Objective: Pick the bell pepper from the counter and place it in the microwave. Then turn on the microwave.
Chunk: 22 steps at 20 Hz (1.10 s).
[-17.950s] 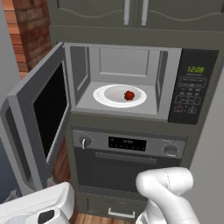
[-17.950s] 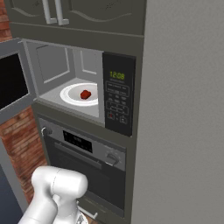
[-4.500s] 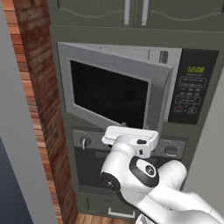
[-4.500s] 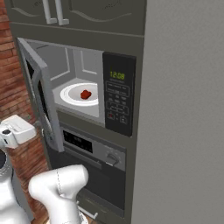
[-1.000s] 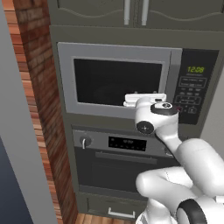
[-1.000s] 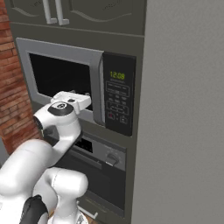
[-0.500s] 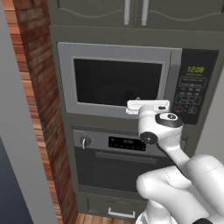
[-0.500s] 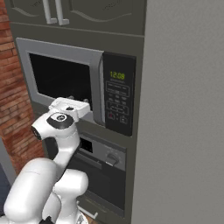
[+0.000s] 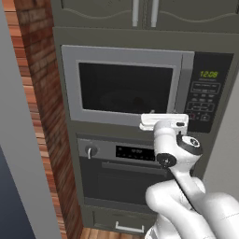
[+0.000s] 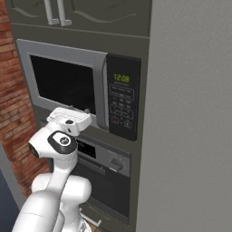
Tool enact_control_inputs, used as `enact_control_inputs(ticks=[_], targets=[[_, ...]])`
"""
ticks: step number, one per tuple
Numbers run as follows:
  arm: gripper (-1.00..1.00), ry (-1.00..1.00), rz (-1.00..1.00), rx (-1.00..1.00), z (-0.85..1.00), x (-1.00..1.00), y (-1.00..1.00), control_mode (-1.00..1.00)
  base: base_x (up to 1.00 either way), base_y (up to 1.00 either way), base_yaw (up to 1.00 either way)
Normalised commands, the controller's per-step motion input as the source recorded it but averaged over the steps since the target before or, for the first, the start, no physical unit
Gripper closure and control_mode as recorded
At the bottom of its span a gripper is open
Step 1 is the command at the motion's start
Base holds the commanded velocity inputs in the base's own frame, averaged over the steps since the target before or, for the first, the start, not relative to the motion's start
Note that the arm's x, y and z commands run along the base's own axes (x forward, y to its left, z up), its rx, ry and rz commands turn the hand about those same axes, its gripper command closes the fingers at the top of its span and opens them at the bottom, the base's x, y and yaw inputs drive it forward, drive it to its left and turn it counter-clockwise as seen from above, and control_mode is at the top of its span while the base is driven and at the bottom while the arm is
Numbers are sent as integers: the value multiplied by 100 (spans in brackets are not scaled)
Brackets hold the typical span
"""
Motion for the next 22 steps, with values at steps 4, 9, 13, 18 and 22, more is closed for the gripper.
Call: enact_control_inputs(ticks=[4, 9, 13, 18, 22], targets=[[-100, 7, 0, 0, 1, -43, -34, -100, 0, 0, 0], [-100, 11, 0, 0, 0, -22, -28, -100, 0, 0, 0], [-100, 3, 0, 0, -2, -24, -29, -100, 0, 0, 0], [-100, 0, 0, 0, -4, -25, -27, -100, 0, 0, 0], [-100, -1, 0, 0, -22, -20, -19, -100, 0, 0, 0]])
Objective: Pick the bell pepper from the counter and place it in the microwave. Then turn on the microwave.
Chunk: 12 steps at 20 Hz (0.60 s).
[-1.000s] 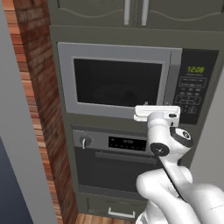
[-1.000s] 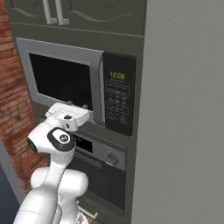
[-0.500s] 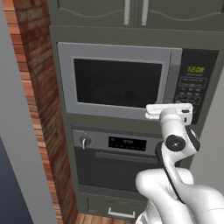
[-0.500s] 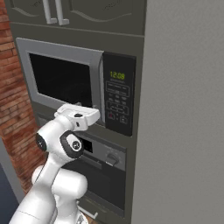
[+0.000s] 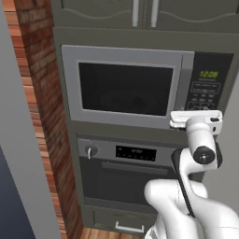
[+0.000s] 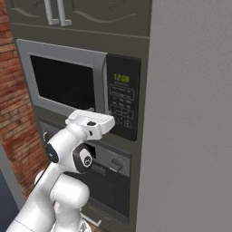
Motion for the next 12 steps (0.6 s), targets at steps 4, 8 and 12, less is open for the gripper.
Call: enact_control_inputs(ticks=[4, 8, 12], targets=[[-100, 0, 0, 0, -24, -5, -15, -100, 0, 0, 0], [-100, 0, 0, 0, -32, 0, -1, -100, 0, 0, 0], [-100, 0, 0, 0, -30, 0, 0, -100, 0, 0, 0]])
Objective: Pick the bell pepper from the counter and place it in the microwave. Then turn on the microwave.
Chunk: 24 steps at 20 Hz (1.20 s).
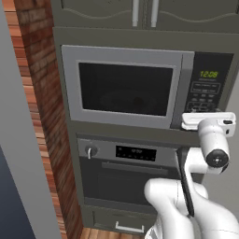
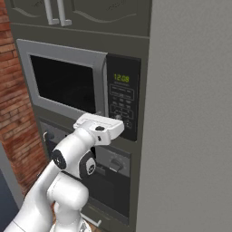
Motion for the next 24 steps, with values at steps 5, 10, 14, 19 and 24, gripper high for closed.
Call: enact_control_inputs(ticks=[5, 10, 14, 19, 24], targets=[[-100, 0, 0, 0, -25, 0, 0, -100, 0, 0, 0], [-100, 0, 0, 0, -32, 0, 0, -100, 0, 0, 0], [-100, 0, 0, 0, -35, 0, 0, -100, 0, 0, 0], [-100, 0, 0, 0, -42, 0, 0, -100, 0, 0, 0], [-100, 0, 0, 0, -47, 1, 0, -100, 0, 0, 0]])
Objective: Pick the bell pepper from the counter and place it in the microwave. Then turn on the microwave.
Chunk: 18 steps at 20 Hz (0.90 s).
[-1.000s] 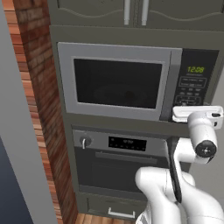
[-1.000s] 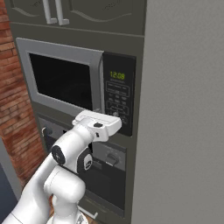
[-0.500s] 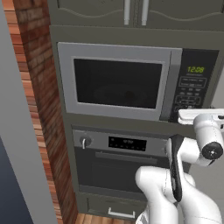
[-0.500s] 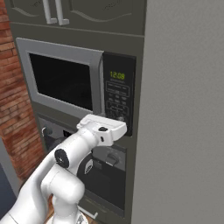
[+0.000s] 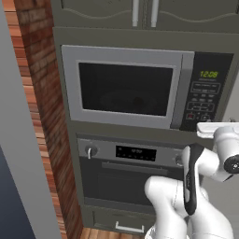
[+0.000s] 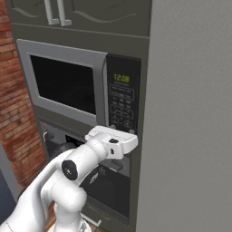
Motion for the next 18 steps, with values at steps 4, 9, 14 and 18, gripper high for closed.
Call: enact_control_inputs(ticks=[4, 9, 14, 18], targets=[[-100, 0, 0, 0, -47, 3, 0, -100, 0, 0, 0], [-100, 0, 0, 0, -29, 22, 4, -100, 0, 0, 0], [-100, 0, 1, 0, -13, 27, 14, -100, 0, 0, 0], [-100, 0, 0, 0, -13, 19, 21, -100, 0, 0, 0]])
